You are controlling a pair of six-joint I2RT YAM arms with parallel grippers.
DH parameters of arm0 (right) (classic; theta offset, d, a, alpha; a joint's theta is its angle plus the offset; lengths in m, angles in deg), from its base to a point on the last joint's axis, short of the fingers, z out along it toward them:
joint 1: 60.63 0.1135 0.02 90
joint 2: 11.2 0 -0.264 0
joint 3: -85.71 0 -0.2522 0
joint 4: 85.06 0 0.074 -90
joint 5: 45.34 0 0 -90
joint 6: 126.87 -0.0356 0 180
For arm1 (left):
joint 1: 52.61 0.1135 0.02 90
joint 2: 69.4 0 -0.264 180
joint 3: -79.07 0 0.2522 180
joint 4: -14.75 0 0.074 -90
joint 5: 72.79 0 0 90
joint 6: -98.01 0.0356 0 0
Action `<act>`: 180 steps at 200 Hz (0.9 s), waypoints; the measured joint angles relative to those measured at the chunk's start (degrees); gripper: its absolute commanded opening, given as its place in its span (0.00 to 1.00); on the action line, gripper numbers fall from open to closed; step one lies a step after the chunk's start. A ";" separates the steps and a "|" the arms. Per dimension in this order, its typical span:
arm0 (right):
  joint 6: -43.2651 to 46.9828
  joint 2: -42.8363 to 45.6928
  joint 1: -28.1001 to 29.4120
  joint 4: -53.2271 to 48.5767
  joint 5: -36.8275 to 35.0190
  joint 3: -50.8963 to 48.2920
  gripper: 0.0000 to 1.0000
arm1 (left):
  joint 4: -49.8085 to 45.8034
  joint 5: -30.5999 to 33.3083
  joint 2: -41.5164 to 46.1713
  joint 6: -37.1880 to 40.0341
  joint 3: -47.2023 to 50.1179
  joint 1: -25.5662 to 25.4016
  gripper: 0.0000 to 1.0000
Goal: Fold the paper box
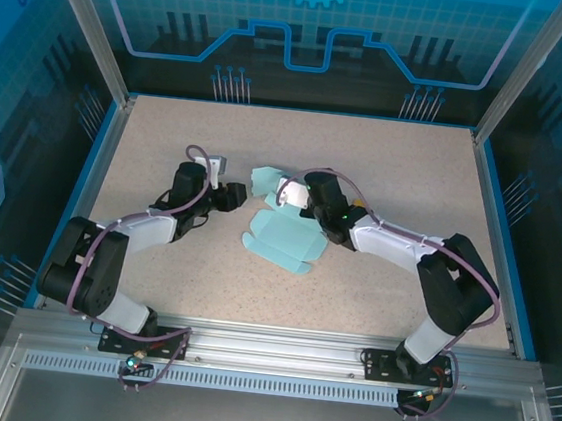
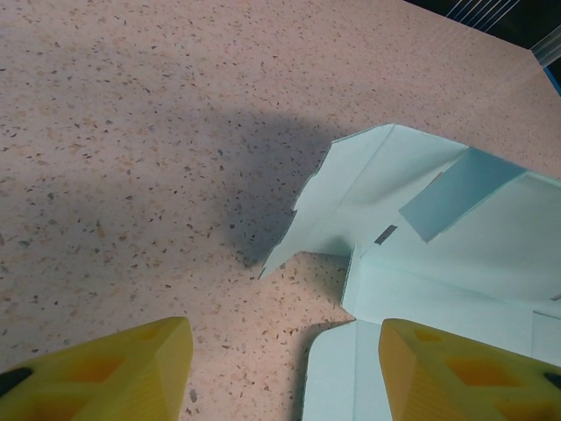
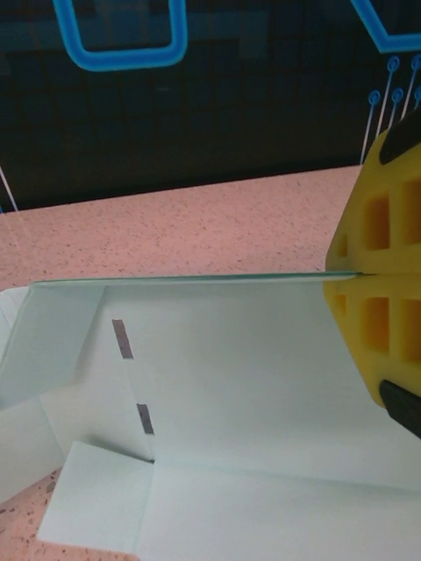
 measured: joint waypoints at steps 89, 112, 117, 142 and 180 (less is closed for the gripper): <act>9.35 -2.32 2.14 18.62 -4.57 -7.87 0.00 | -1.90 0.90 0.02 -1.62 -3.96 1.46 0.61; 9.90 -2.69 2.16 22.36 -5.29 -9.88 0.00 | -2.40 1.25 -0.13 -1.79 -5.14 1.46 0.61; 9.92 -2.80 2.16 23.10 -5.42 -10.27 0.00 | -2.45 1.27 -0.20 -1.79 -5.33 1.46 0.61; 9.77 -2.99 2.16 26.80 -5.66 -12.52 0.00 | -2.75 1.27 -0.92 -1.79 -5.97 1.46 0.61; 8.20 -3.02 2.16 31.36 -6.23 -15.41 0.00 | -3.48 1.25 -2.71 -1.77 -6.84 1.57 0.62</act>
